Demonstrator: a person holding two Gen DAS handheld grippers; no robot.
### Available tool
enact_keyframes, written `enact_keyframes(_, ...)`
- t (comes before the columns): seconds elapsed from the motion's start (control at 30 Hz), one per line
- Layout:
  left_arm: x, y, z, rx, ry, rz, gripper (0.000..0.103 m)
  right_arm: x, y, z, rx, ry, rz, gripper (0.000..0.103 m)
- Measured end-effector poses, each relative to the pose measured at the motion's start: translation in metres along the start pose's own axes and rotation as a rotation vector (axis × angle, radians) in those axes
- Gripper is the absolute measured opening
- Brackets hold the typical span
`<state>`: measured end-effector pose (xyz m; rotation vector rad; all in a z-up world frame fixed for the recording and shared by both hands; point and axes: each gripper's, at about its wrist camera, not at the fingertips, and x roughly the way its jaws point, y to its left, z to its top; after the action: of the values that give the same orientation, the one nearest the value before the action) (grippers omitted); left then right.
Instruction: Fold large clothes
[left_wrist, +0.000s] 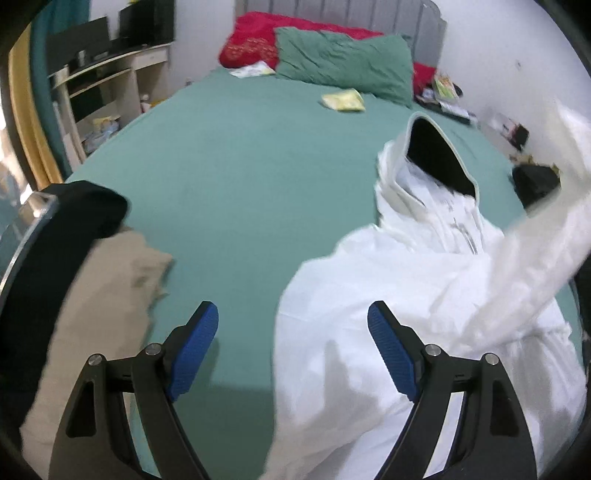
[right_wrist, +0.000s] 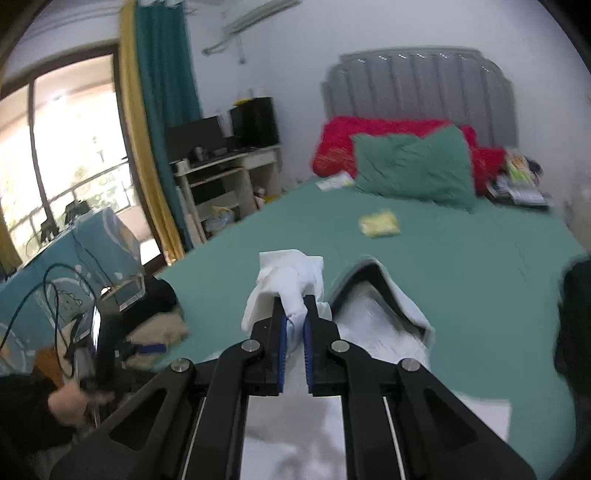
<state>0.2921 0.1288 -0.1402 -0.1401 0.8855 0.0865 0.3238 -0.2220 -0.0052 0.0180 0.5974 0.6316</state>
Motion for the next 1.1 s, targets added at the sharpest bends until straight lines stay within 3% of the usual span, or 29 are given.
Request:
enact_keyframes(0.13, 0.021, -0.004, -0.002, 0.030, 0.050, 0.037, 0.086, 0.007, -0.071, -0.059, 0.198, 0.223, -0.145, 0.023)
enact_keyframes(0.23, 0.037, 0.000, -0.002, 0.019, 0.103, 0.027, 0.085, 0.004, -0.106, -0.114, 0.360, 0.357, -0.179, 0.024)
enact_keyframes(0.3, 0.045, 0.000, -0.003, 0.028, 0.128, 0.007, 0.076, -0.001, -0.115, -0.135, 0.381, 0.413, -0.214, 0.024)
enact_keyframes(0.33, 0.050, -0.001, -0.004, 0.034, 0.144, -0.005, 0.064, -0.004, -0.120, -0.138, 0.381, 0.423, -0.235, 0.024)
enact_keyframes(0.47, 0.056, -0.001, -0.006, 0.063, 0.146, 0.007, 0.038, -0.010, -0.129, -0.119, 0.344, 0.367, -0.262, 0.031)
enact_keyframes(0.5, 0.055, 0.000, -0.004, 0.065, 0.138, 0.026, 0.021, -0.009, -0.129, -0.113, 0.328, 0.353, -0.271, 0.039)
enact_keyframes(0.53, 0.053, 0.001, -0.003, 0.063, 0.124, 0.043, 0.015, -0.005, -0.127, -0.106, 0.309, 0.341, -0.278, 0.049)
enact_keyframes(0.6, 0.051, 0.008, -0.001, 0.052, 0.107, 0.077, 0.010, 0.007, -0.123, -0.098, 0.276, 0.335, -0.254, 0.057)
enact_keyframes(0.73, 0.046, 0.025, 0.003, 0.010, 0.076, 0.112, 0.007, 0.058, -0.091, -0.082, 0.090, 0.400, -0.251, 0.058)
enact_keyframes(0.8, 0.045, 0.032, 0.007, -0.004, 0.079, 0.118, 0.007, 0.081, -0.083, -0.085, 0.035, 0.448, -0.292, 0.056)
enact_keyframes(0.87, 0.042, 0.033, 0.008, -0.023, 0.096, 0.092, 0.007, 0.096, -0.088, -0.093, 0.063, 0.505, -0.264, 0.026)
enact_keyframes(0.9, 0.041, 0.031, 0.010, -0.036, 0.098, 0.071, 0.007, 0.098, -0.089, -0.095, 0.068, 0.506, -0.264, 0.001)
enact_keyframes(0.97, 0.036, 0.023, 0.012, -0.043, 0.088, 0.012, 0.007, 0.087, -0.093, -0.092, 0.073, 0.457, -0.268, 0.001)
enact_keyframes(1.03, 0.042, 0.009, 0.014, -0.015, 0.097, -0.026, 0.011, 0.060, -0.092, -0.075, 0.065, 0.327, -0.251, 0.001)
enact_keyframes(1.1, 0.054, 0.003, 0.007, 0.023, 0.155, -0.036, 0.014, 0.037, -0.090, -0.061, 0.036, 0.225, -0.276, 0.001)
